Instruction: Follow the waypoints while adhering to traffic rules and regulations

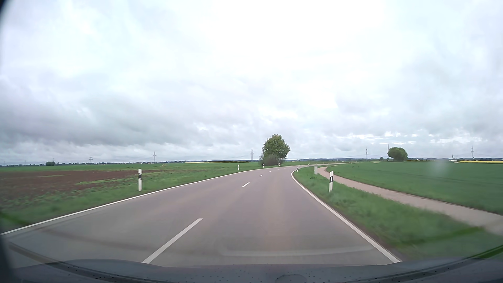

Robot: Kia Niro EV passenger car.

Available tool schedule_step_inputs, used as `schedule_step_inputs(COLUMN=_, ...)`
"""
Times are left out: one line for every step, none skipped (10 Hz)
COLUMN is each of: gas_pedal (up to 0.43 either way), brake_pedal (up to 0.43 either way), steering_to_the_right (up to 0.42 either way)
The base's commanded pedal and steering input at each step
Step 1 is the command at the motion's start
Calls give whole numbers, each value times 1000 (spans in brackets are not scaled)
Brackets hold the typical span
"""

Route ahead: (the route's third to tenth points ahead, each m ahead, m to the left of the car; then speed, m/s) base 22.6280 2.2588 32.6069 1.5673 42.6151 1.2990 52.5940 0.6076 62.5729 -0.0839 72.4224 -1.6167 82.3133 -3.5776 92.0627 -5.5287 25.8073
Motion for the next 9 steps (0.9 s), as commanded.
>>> schedule_step_inputs(gas_pedal=240, brake_pedal=0, steering_to_the_right=10)
schedule_step_inputs(gas_pedal=240, brake_pedal=0, steering_to_the_right=10)
schedule_step_inputs(gas_pedal=228, brake_pedal=0, steering_to_the_right=10)
schedule_step_inputs(gas_pedal=228, brake_pedal=0, steering_to_the_right=12)
schedule_step_inputs(gas_pedal=220, brake_pedal=0, steering_to_the_right=12)
schedule_step_inputs(gas_pedal=220, brake_pedal=0, steering_to_the_right=13)
schedule_step_inputs(gas_pedal=220, brake_pedal=0, steering_to_the_right=13)
schedule_step_inputs(gas_pedal=220, brake_pedal=0, steering_to_the_right=14)
schedule_step_inputs(gas_pedal=220, brake_pedal=0, steering_to_the_right=14)
